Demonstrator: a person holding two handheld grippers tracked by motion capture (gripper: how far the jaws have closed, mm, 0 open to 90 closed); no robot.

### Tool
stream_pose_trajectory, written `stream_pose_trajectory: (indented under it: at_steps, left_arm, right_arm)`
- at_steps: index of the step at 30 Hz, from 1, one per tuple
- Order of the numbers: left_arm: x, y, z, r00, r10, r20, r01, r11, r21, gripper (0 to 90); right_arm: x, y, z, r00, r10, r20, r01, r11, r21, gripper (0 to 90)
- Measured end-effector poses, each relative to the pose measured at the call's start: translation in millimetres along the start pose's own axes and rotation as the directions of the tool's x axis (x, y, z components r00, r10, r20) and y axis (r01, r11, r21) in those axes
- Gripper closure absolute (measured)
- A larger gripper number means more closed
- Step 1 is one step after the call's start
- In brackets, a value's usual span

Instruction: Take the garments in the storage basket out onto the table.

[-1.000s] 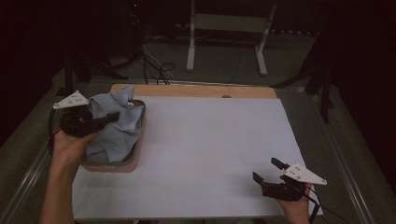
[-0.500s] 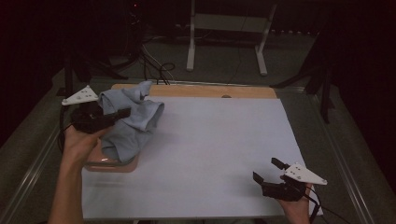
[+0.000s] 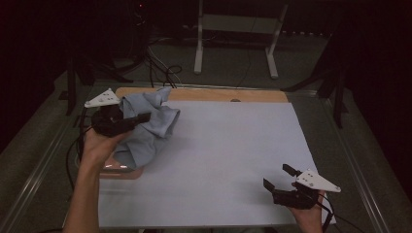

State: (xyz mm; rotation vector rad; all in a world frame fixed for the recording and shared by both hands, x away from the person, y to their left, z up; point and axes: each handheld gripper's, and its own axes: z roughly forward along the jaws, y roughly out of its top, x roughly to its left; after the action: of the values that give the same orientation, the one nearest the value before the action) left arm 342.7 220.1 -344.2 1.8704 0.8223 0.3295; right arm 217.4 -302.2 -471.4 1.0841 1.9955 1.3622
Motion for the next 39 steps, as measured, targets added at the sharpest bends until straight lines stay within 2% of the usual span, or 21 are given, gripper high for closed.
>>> stream_pose_trajectory:
  at_steps: [10, 30, 39]
  left_arm:
    - [-9.7, 3.9, 22.6, 0.9995, 0.009, 0.031, -0.009, 0.9998, 0.015, 77.0]
    - [-28.7, 11.1, 57.1, 0.9956, 0.022, 0.091, -0.024, 0.9995, 0.020, 77.0]
    - [-39.8, 8.1, 78.7, 0.9927, 0.025, 0.118, -0.031, 0.9985, 0.045, 76.9]
  right_arm:
    - [-0.8, -0.1, -0.1, 1.0000, 0.006, -0.002, -0.006, 1.000, -0.002, 9.7]
    - [-2.1, -0.3, -0.9, 1.0000, 0.007, 0.003, -0.007, 1.000, -0.006, 9.7]
    - [-2.2, -1.0, -0.7, 1.0000, 0.000, 0.008, 0.000, 1.000, -0.004, 9.7]
